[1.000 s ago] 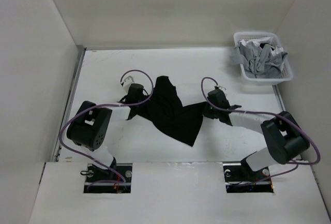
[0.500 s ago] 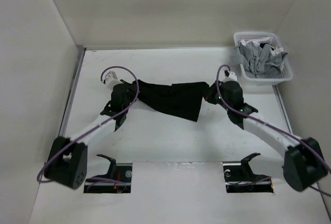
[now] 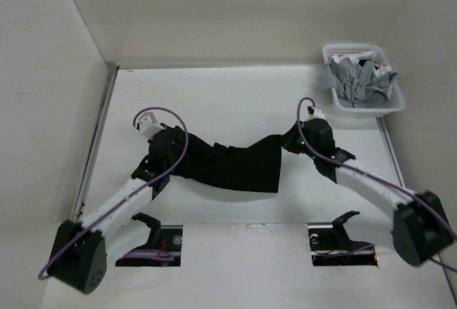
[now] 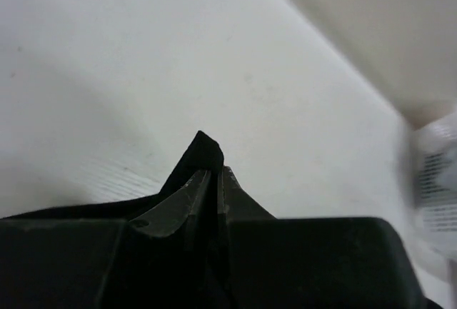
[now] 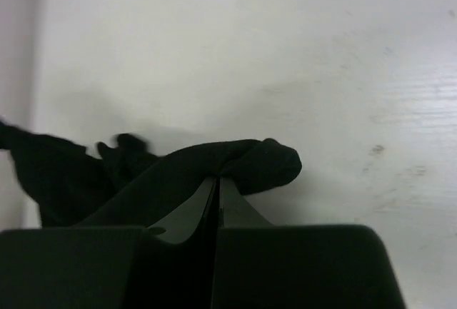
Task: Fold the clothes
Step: Flatten the tank top out
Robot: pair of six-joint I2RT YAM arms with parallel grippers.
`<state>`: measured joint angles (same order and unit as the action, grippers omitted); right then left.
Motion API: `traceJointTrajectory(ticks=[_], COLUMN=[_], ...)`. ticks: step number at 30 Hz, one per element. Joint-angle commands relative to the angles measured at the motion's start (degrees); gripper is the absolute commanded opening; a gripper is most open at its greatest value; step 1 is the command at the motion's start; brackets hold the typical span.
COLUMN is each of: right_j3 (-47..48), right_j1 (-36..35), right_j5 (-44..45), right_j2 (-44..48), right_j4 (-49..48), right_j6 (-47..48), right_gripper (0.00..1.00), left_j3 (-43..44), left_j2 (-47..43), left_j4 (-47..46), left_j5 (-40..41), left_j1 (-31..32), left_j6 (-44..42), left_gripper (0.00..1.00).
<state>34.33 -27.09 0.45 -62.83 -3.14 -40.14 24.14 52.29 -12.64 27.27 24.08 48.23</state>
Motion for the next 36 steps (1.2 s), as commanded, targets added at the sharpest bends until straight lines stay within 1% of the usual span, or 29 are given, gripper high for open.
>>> traceJointTrajectory(ticks=[1, 4, 6, 8, 14, 16, 18, 21, 25, 26, 28, 29, 31, 32, 34, 36], right_j3=[6.34, 15.57, 19.36, 19.73, 16.13, 15.95, 16.82, 18.49, 21.56, 22.36, 23.76, 24.03, 23.6, 22.98, 21.14, 18.86], right_j1=[4.01, 8.58, 10.26, 10.35, 9.12, 9.21, 9.29, 10.96, 12.89, 13.42, 14.3, 14.57, 14.66, 14.48, 14.22, 13.0], right_j5=[-0.89, -2.29, -3.26, -3.87, -2.47, -2.21, -2.12, -1.68, -1.06, -1.06, -0.98, -0.89, -0.19, 0.51, 2.62, 4.38], right_j2=[-13.76, -28.1, -32.52, -32.1, -22.97, -23.21, -25.14, -29.36, -34.28, -35.34, -36.92, -37.19, -36.49, -35.62, -33.07, -30.09], right_j4=[-7.57, -8.55, -8.46, -9.34, -9.96, -9.52, -8.65, -8.29, -8.29, -8.2, -7.85, -7.76, -7.94, -8.11, -8.38, -8.73], right_j6=[0.59, 1.03, 0.68, 0.59, 2.0, 1.73, 1.03, -0.28, -1.78, -2.22, -3.27, -3.71, -3.98, -3.55, -1.97, -1.35], right_gripper=[0.01, 0.0, 0.0, 0.0, 0.0, 0.0, 0.0, 0.0, 0.0, 0.0, 0.01, 0.03, 0.16, 0.23, 0.35, 0.41], left_j3=[5.55, 13.71, 19.6, 22.17, 20.95, 21.73, 23.49, 27.7, 37.09, 40.16, 45.88, 48.95, 51.61, 50.66, 45.5, 38.21], left_j2=[12.88, 25.63, 32.23, 34.1, 28.4, 29.09, 31.28, 36.55, 44.8, 47.26, 51.66, 53.68, 55.19, 54.24, 50.47, 45.29], left_j4=[-8.07, -11.69, -11.27, -9.86, -8.19, -6.0, -3.28, -1.95, 0.6, 1.04, 2.88, 4.98, 8.41, 8.86, 7.29, 4.14], left_j5=[-0.63, -2.3, -3.44, -5.29, -5.56, -6.08, -6.96, -7.58, -8.28, -8.28, -9.24, -9.95, -10.04, -9.34, -7.33, -5.13], left_j1=[-2.23, -3.38, -3.73, -4.17, -3.46, -4.17, -4.87, -4.87, -4.26, -4.08, -3.91, -3.82, -3.82, -3.82, -4.17, -4.69], left_j6=[-1.3, -1.64, -2.08, -1.38, -1.91, -2.08, -1.39, -2.34, -3.93, -4.71, -6.3, -7.26, -8.58, -8.76, -8.5, -7.28], left_gripper=[0.04, 0.04, 0.03, 0.02, 0.03, 0.05, 0.06, 0.06, 0.07, 0.08, 0.15, 0.21, 0.33, 0.39, 0.46, 0.48])
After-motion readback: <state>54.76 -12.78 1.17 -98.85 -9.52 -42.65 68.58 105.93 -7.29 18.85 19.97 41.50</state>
